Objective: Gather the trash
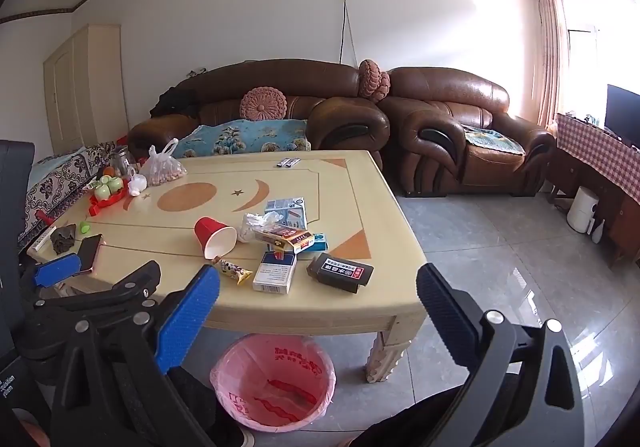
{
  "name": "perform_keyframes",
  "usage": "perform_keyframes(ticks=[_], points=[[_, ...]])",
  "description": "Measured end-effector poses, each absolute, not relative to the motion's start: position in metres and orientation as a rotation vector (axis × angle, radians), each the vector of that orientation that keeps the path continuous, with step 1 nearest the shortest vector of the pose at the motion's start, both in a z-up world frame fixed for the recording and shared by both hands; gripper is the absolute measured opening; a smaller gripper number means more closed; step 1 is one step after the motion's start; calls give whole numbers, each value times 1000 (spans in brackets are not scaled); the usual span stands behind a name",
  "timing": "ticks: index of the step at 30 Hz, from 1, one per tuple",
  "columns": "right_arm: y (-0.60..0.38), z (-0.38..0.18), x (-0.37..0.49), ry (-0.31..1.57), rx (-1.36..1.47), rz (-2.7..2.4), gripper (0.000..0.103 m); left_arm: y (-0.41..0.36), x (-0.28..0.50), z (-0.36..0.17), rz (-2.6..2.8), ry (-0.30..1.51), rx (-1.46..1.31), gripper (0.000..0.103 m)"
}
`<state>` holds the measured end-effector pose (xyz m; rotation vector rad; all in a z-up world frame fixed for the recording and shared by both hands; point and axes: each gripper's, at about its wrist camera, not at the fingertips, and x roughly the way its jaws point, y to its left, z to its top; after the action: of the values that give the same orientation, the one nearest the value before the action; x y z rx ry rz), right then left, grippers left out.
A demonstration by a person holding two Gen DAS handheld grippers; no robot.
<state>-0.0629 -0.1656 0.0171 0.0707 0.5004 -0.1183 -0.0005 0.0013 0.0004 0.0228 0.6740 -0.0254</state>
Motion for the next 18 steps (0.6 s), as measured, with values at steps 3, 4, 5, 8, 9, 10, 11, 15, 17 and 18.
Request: perform_keyframes(ticks=[3,4,5,8,9,10,11,15,17,18], points=[[-163,16,-66,500,70,-119,97,2,0,0,-18,683,29,98],[-162,18,-66,500,71,-118,97,3,0,0,-18,685,27,98],[-163,17,-64,500,71,-118,97,3,1,0,-18,686,26,98],[-164,16,-61,501,71,-117,97,6,1,0,-13,689,28,98],[-165,17,-62,501,72,-117,97,2,-1,0,-16,681,36,98],[-165,16,-62,503,73,-116,97,2,-1,0,-18,683,35,98],[-164,15,-61,503,75,-114,97,3,-1,0,-19,684,34,98],[-165,20,-64,499,75,-112,97,0,0,2,-20,685,35,98],[-165,20,-64,500,76,-111,97,1,0,2,-22,686,33,98],[-165,20,-64,500,77,-109,97,-1,-1,0,-22,687,34,98]])
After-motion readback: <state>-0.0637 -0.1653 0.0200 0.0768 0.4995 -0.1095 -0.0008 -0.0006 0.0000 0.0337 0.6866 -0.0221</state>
